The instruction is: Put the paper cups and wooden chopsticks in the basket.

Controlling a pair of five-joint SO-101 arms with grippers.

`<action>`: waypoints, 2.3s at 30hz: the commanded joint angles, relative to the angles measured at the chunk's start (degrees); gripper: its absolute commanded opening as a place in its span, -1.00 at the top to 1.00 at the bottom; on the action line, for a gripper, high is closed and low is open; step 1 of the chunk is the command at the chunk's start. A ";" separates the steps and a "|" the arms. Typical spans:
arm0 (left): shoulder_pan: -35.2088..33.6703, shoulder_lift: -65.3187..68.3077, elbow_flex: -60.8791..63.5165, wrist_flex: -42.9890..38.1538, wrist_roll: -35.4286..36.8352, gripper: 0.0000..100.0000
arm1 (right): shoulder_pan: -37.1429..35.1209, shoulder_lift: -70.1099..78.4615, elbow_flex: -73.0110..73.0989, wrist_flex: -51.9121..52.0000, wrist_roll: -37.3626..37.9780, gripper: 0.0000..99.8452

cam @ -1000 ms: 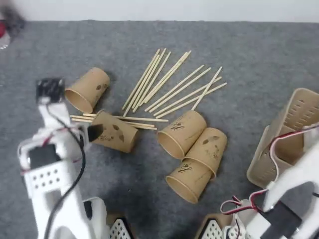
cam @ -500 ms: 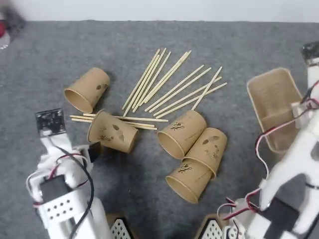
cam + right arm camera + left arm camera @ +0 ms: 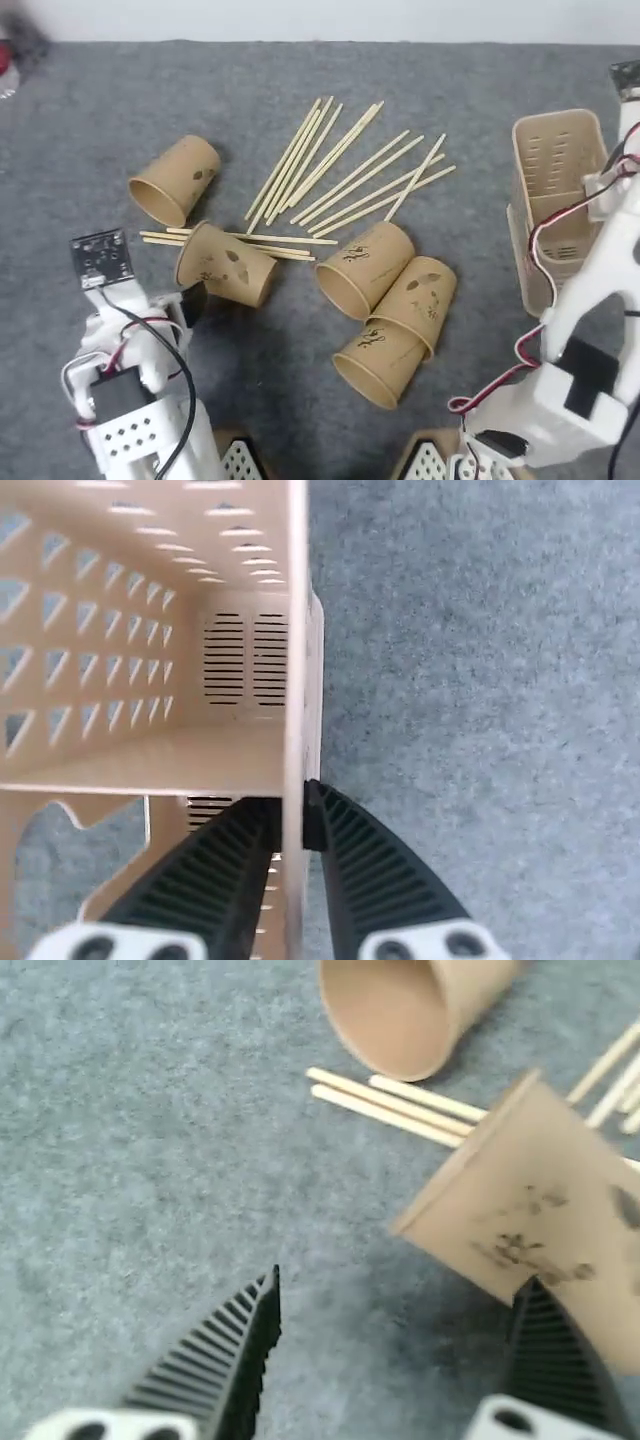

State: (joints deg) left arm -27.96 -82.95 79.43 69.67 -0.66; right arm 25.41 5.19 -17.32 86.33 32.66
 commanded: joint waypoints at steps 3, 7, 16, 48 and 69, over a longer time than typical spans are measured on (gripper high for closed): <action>5.98 -0.53 -1.63 -1.05 1.49 0.29 | -2.15 4.35 -0.97 5.76 -5.19 0.98; 6.07 -0.62 -1.27 -1.14 1.49 0.29 | -1.89 5.67 -0.97 9.45 -5.19 0.98; 5.80 -0.79 2.15 -3.43 1.41 0.29 | -0.13 0.22 -11.25 14.55 -4.57 0.44; 0.09 -0.88 2.24 -3.34 1.14 0.29 | -40.04 -62.90 41.41 16.48 1.14 0.55; 0.09 -0.88 7.34 -9.05 1.23 0.29 | -55.96 -66.51 56.18 14.55 8.70 0.49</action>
State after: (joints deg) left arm -28.04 -83.12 86.73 61.93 0.22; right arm -30.24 -65.93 38.24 100.66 39.87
